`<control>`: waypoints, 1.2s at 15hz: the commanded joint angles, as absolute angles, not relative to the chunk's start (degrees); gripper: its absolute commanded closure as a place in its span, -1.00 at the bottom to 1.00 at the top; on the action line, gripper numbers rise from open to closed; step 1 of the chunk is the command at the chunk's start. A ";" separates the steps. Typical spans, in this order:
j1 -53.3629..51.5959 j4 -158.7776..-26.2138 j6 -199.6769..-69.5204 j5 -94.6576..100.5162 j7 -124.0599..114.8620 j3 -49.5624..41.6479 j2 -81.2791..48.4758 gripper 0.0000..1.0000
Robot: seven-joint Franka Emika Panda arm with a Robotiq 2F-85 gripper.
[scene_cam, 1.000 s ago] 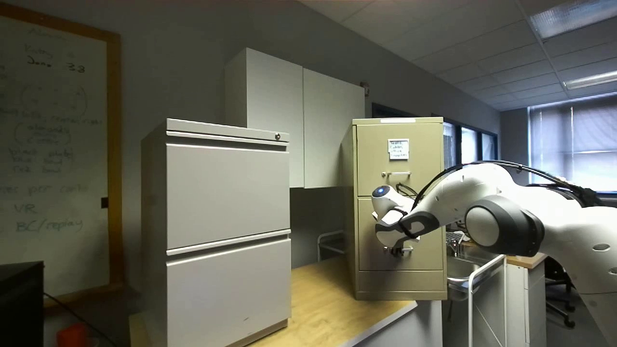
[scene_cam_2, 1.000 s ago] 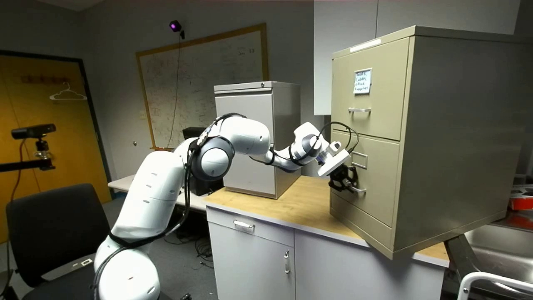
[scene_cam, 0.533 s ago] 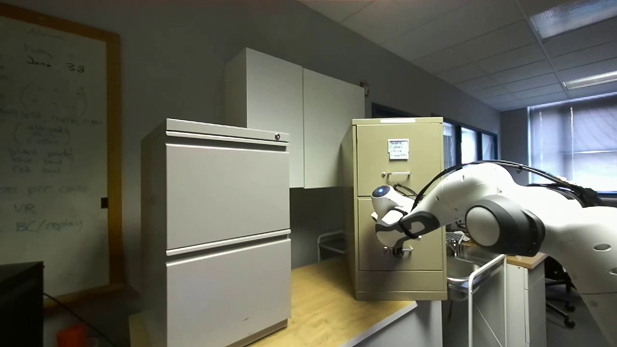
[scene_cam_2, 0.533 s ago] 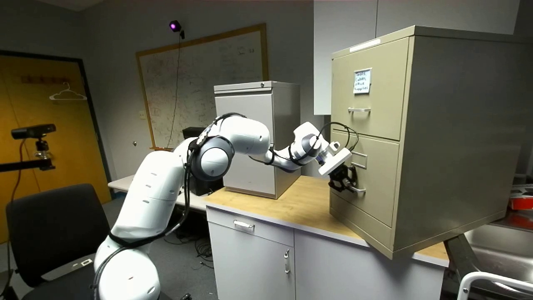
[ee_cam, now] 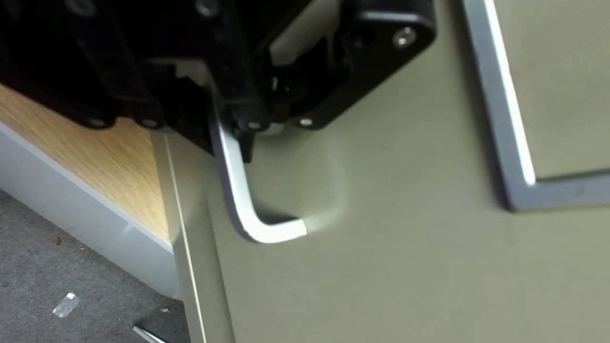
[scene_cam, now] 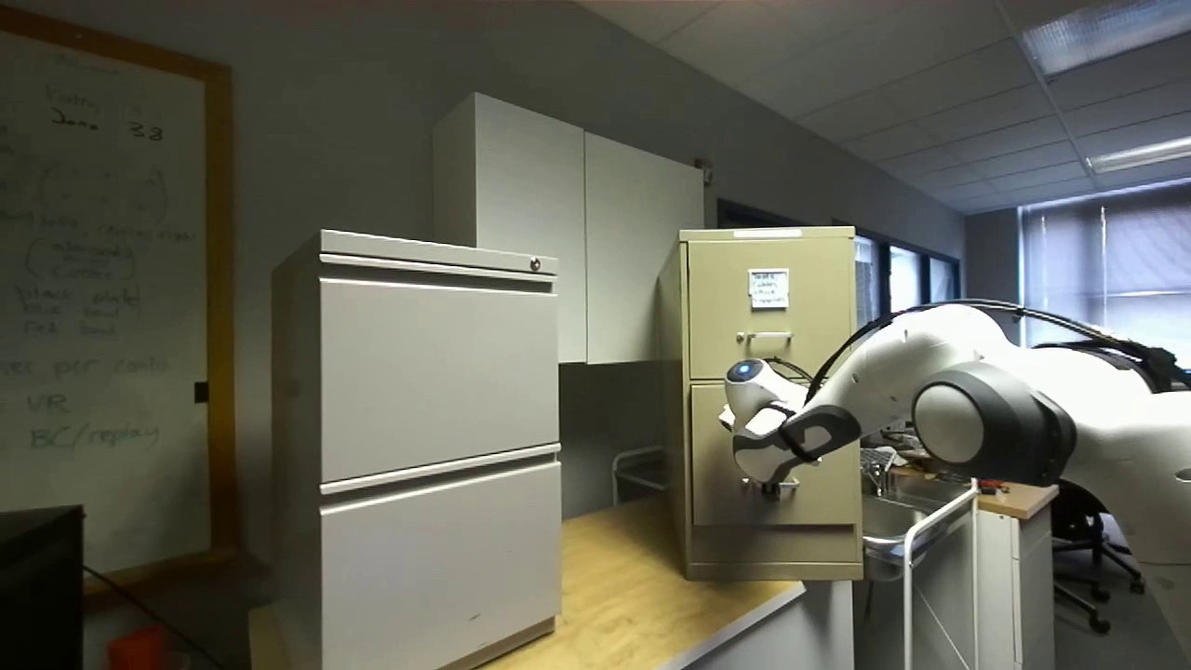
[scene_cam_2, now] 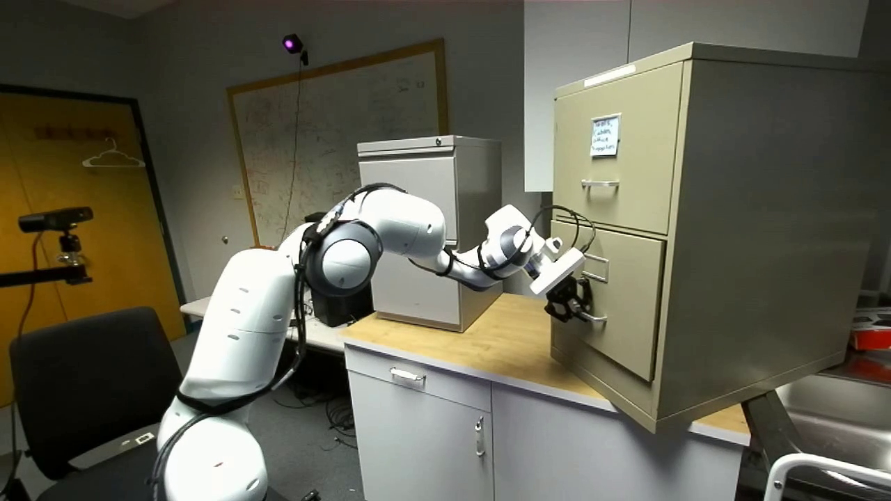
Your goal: Open the bottom drawer of the right cabinet
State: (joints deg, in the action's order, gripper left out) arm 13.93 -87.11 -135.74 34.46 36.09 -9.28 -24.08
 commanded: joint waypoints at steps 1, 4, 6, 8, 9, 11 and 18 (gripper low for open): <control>11.85 -99.09 -134.10 31.21 36.65 -6.97 -18.07 0.83; 11.57 -102.55 -134.43 31.24 37.57 -7.09 -15.43 0.83; 11.29 -104.98 -134.21 31.34 38.06 -7.19 -13.49 0.83; 10.96 -107.56 -133.83 31.36 38.53 -7.26 -11.37 0.83; 10.75 -108.85 -133.64 31.41 38.64 -7.29 -10.37 0.83; 10.29 -111.63 -133.22 31.46 38.98 -7.31 -8.09 0.83; 8.86 -121.03 -132.74 31.28 39.13 -7.18 -0.20 0.83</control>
State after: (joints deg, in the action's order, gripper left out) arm 11.06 -111.64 -136.84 34.72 39.83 -8.98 -4.74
